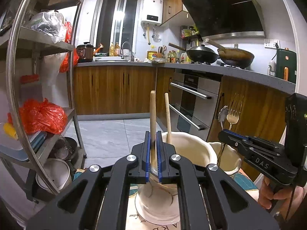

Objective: Organize utensils
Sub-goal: 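Release the chopstick into the large cup while the right tool releases the spoon into the small cup, then move both tools back down to the remaining utensils on the cloth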

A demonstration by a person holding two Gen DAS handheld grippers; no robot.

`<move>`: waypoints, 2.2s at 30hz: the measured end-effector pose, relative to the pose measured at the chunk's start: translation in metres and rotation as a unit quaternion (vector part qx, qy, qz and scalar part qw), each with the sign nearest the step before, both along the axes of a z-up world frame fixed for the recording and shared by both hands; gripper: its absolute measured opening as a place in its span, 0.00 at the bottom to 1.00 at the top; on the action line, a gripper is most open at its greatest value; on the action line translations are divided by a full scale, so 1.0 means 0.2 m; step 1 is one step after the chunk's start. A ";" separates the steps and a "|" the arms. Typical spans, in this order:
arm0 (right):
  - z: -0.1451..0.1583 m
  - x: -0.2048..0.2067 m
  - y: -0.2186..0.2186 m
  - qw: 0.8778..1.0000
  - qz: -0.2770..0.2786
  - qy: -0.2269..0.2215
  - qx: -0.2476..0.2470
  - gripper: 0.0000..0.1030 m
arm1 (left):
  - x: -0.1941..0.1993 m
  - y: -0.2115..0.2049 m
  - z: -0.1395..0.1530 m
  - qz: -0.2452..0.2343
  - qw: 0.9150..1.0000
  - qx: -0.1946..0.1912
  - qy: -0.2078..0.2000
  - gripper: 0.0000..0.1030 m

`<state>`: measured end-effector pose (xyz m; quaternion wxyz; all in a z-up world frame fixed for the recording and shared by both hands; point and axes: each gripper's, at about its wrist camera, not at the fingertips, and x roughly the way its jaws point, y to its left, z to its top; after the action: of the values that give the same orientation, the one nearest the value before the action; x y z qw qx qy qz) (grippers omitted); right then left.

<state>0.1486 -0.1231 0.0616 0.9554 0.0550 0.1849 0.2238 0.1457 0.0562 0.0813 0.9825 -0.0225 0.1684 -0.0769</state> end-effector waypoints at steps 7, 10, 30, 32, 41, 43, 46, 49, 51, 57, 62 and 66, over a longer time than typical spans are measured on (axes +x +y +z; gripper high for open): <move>0.00 -0.01 0.00 1.000 -0.002 0.003 0.003 0.18 | -0.03 0.00 0.01 0.009 1.000 -0.001 -0.013 0.29; 0.02 -0.04 -0.02 1.000 -0.001 -0.003 0.007 0.24 | -0.04 0.00 0.02 0.011 1.000 -0.001 -0.015 0.35; 0.06 -0.38 -0.23 0.998 -0.045 -0.032 0.013 0.95 | -0.31 -0.01 -0.03 0.008 0.999 -0.015 -0.039 0.94; 0.04 -0.41 -0.25 0.998 -0.046 -0.028 0.012 0.95 | -0.33 -0.01 -0.04 0.007 0.999 -0.016 -0.035 0.94; -0.06 -0.49 -0.34 0.999 -0.048 0.005 0.017 0.95 | -0.42 -0.05 -0.19 0.001 1.000 -0.003 0.012 0.94; -0.08 -0.50 -0.36 0.998 -0.051 0.013 0.018 0.95 | -0.44 -0.05 -0.21 0.001 1.000 -0.002 0.019 0.94; -0.11 -0.52 -0.38 0.998 -0.057 0.024 0.019 0.95 | -0.47 -0.06 -0.24 0.005 1.000 0.000 0.026 0.94; -0.14 -0.54 -0.39 0.997 -0.062 0.035 0.013 0.95 | -0.48 -0.06 -0.27 0.004 0.999 -0.006 0.043 0.94; -0.16 -0.55 -0.39 0.997 -0.068 0.042 0.006 0.95 | -0.50 -0.06 -0.29 0.002 0.999 -0.013 0.052 0.94; -0.23 -0.55 -0.39 0.994 -0.083 0.066 -0.024 0.95 | -0.53 -0.12 -0.35 -0.011 0.997 0.004 0.075 0.94; -0.28 -0.48 -0.40 0.989 -0.080 0.117 -0.029 0.95 | -0.53 -0.17 -0.38 -0.026 0.994 0.019 0.104 0.94; -0.34 -0.42 -0.37 0.983 -0.071 0.159 -0.060 0.95 | -0.50 -0.21 -0.42 -0.037 0.988 0.020 0.149 0.94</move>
<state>0.0646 -0.1974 -0.0061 0.9290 0.0454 0.3429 0.1318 0.0465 0.0134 -0.0023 0.9430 -0.0080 0.3153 -0.1059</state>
